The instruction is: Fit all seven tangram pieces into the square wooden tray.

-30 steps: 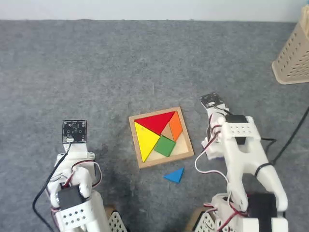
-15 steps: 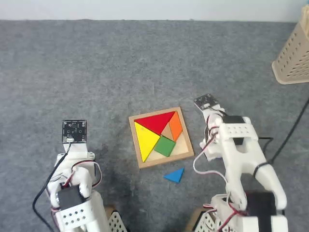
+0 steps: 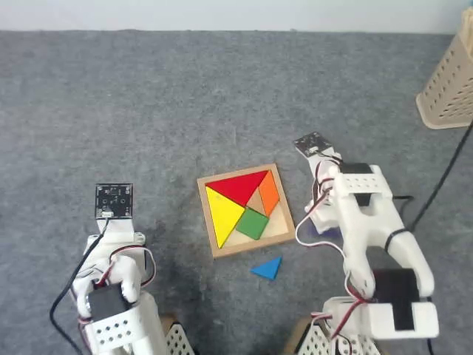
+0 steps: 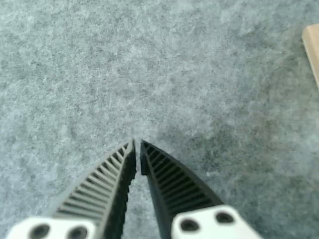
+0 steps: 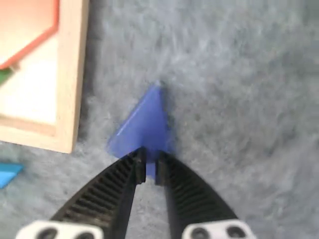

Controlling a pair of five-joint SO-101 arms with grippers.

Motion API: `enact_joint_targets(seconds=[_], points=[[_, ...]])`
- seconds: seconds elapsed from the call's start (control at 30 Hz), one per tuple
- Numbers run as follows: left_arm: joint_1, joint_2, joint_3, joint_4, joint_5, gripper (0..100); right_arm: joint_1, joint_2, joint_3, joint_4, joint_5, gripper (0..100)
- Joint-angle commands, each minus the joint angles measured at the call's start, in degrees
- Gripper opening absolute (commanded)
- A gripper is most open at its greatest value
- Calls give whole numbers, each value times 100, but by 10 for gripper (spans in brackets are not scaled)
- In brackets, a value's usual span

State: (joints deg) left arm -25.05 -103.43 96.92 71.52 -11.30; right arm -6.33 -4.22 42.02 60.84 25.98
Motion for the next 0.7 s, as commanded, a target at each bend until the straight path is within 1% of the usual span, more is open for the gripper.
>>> enact_joint_targets(seconds=[0.0,0.1,0.2,0.33,0.4,0.5,0.57,0.6,0.67], points=[[-26,-79,-40,44,-26,13,-4,40,-651,180,114,17],[-26,-79,-40,44,-26,13,154,40,-1178,646,-527,17],[-26,-79,-40,44,-26,13,198,31,-1574,1103,-1582,16],[-26,-79,-40,44,-26,13,57,48,-1741,1253,-3007,19],[-26,-79,-40,44,-26,13,-119,119,-1732,1235,-3710,63],[-26,-79,-40,44,-26,13,-286,382,-1723,1349,-4149,213],[-26,-79,-40,44,-26,13,-321,620,-1749,1473,-4431,284],[-26,-79,-40,44,-26,13,-330,725,-1767,1534,-4615,291],[-26,-79,-40,44,-26,13,-295,866,-1829,1499,-4949,265]])
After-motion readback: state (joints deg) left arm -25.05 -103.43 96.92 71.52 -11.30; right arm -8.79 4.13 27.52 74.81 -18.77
